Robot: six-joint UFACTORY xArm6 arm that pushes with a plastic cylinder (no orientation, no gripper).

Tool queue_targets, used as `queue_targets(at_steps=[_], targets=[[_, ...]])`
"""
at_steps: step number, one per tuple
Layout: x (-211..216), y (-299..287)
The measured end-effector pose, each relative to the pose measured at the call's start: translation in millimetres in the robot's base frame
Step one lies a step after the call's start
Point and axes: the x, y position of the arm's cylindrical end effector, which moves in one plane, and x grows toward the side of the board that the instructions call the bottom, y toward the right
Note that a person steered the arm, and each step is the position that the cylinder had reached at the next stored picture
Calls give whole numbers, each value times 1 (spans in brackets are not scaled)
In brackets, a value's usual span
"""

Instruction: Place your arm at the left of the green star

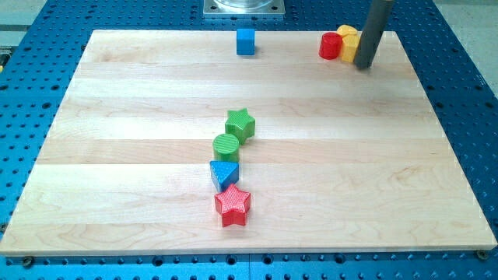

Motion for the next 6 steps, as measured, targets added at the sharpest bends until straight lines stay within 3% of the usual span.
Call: queue_targets(at_steps=[2, 3, 4, 5, 6], targets=[[98, -114], [59, -161], [58, -253], [104, -329], [175, -332]])
